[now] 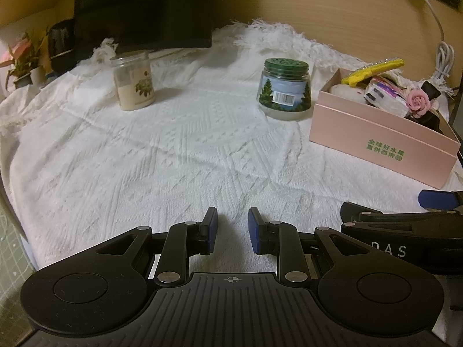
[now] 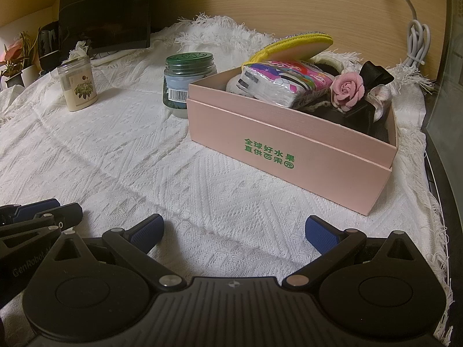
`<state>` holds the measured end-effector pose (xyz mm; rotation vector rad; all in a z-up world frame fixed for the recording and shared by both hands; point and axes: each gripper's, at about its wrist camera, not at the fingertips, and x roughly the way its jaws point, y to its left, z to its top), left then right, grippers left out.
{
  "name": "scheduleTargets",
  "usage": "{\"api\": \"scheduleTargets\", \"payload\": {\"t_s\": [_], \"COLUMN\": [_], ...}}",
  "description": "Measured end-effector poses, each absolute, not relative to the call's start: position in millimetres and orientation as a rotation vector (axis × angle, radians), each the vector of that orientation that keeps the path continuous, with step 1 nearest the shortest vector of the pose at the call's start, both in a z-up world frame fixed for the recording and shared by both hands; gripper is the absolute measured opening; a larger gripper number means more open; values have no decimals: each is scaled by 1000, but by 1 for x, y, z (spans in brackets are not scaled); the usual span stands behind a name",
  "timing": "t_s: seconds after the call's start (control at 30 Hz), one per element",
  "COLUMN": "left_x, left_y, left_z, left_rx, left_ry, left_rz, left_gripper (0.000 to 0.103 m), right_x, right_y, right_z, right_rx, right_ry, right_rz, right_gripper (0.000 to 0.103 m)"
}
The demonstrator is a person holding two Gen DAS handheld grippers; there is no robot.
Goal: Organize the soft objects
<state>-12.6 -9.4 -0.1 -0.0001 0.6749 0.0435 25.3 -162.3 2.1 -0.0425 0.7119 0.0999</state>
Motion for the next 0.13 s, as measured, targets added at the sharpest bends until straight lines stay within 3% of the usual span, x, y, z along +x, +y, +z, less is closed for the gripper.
{"api": "scheduleTargets", "payload": {"t_s": [0.13], "left_x": [-13], "left_y": [-13], "left_z": [-1], "left_rx": [12], "left_ry": [671], "left_rz": [48], "left_gripper": [25], "right_x": [25], "right_y": [-162], "right_z": [2], "right_rx": [-43], "right_ry": [712], "right_rz": [100], "right_gripper": [103]}}
